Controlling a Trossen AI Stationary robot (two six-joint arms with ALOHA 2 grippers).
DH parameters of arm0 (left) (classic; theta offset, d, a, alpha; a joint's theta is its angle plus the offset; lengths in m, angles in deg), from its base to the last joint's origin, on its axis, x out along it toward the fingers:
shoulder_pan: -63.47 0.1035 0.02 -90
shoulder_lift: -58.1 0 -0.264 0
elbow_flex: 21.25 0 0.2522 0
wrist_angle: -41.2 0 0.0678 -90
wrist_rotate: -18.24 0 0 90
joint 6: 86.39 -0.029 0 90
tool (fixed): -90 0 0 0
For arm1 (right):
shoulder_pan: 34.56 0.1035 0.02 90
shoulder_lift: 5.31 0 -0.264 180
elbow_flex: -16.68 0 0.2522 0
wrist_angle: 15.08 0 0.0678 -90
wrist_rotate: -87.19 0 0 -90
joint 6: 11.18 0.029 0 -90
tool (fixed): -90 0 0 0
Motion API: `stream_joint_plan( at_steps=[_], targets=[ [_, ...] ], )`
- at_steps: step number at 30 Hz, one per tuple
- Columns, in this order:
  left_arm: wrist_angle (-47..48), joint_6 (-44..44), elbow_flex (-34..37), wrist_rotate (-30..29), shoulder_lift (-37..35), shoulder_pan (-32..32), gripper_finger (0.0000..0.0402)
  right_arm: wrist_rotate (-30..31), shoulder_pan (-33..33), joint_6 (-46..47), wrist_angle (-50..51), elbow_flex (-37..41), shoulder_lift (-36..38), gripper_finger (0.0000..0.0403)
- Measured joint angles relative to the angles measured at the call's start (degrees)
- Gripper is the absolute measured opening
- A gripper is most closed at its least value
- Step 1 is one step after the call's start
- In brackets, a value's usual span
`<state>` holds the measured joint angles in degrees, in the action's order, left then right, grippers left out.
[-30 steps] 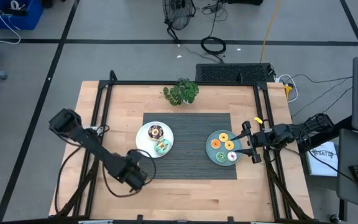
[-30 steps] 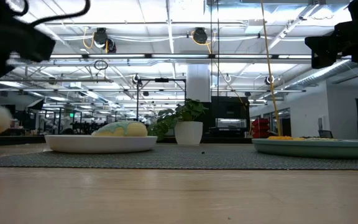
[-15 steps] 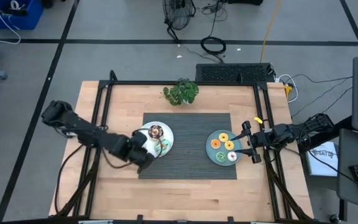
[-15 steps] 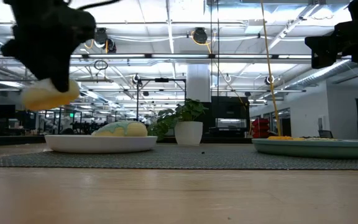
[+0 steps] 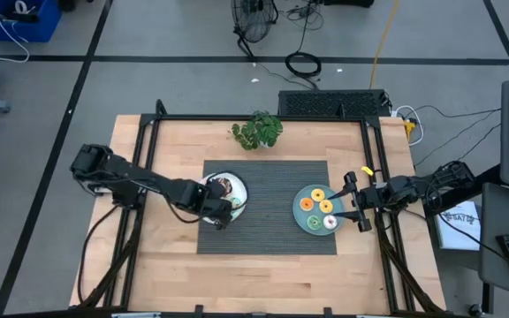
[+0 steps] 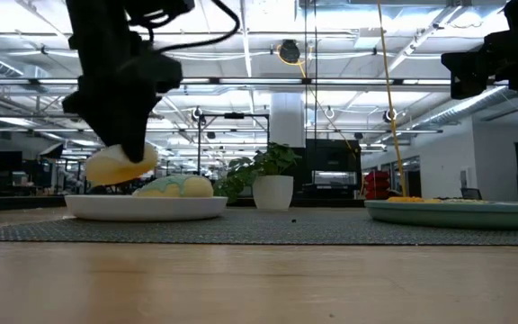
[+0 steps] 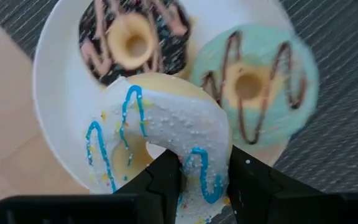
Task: Pick & Place donuts
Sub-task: Put the large white doughnut on top of the white plate
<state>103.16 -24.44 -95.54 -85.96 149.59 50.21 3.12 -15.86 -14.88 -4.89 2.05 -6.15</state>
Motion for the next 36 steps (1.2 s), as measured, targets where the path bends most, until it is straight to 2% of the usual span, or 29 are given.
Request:
stream_joint_plan(
  at_steps=[4,11,21,24,31,36],
  targets=[
    [0.3,0.0,0.0,2.3,3.0,0.2,0.0117,0.0,0.0,0.0,0.0,0.0,0.0,0.0222],
    [0.2,-0.4,0.0,2.6,6.7,0.2,0.0117,0.0,0.0,0.0,0.0,0.0,0.0,0.0222],
    [-0.8,-1.7,0.0,6.2,6.8,1.2,0.0123,0.0,0.0,0.0,0.0,0.0,0.0,0.0222],
    [-0.9,-1.1,0.0,5.6,6.8,1.4,0.0154,0.0,0.0,0.0,0.0,0.0,0.0,0.0222],
    [-0.9,-0.8,0.0,5.3,6.8,2.4,0.0277,0.0,0.0,0.0,0.0,0.0,0.0,0.0222],
    [-0.8,-1.5,-0.6,5.9,6.8,2.9,0.0341,0.0,0.0,0.0,0.0,0.0,0.0,0.0222]
  ],
)
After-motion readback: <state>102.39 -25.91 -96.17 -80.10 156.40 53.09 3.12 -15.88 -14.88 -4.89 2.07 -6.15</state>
